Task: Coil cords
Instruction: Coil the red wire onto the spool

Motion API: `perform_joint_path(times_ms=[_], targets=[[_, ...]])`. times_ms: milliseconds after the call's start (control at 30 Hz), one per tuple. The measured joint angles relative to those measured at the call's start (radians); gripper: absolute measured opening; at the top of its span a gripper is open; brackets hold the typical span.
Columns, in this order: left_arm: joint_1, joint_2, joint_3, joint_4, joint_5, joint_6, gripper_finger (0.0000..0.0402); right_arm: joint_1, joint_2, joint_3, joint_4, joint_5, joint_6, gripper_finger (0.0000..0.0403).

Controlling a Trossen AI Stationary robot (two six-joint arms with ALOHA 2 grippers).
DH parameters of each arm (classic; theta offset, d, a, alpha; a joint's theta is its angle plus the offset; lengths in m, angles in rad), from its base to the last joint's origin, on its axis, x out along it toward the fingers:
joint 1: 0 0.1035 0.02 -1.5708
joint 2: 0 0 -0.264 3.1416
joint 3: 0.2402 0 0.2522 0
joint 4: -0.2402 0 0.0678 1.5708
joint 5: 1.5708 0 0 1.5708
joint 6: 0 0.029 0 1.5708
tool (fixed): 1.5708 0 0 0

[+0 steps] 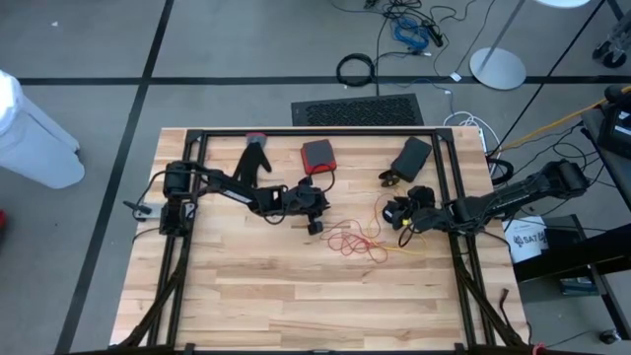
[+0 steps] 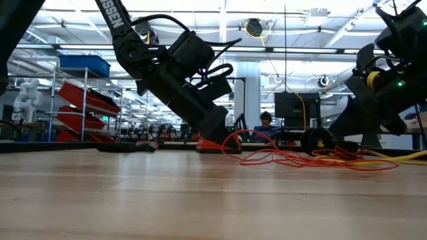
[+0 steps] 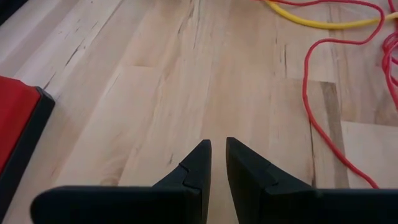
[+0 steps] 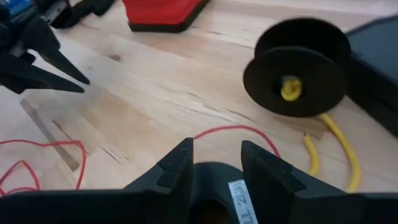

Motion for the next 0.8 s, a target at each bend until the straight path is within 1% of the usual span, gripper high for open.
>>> perform_joint_path(times_ms=[233,433,667,800], targets=[[-0.006,0.0,0.0,0.0,0.0,0.0,0.0057,0.003,-0.001,0.0,-0.102,-0.01,0.098,0.0123],[-0.013,0.0,0.0,0.0,0.0,0.0,0.0057,0.024,-0.006,0.0,-0.108,-0.041,0.119,0.0123],[-0.013,0.0,0.0,-0.002,0.0,0.001,0.0057,0.064,-0.018,0.001,-0.174,-0.044,0.182,0.0123],[-0.013,0.0,0.0,-0.017,0.0,0.001,0.0057,0.097,-0.018,0.001,-0.167,-0.046,0.192,0.0123]])
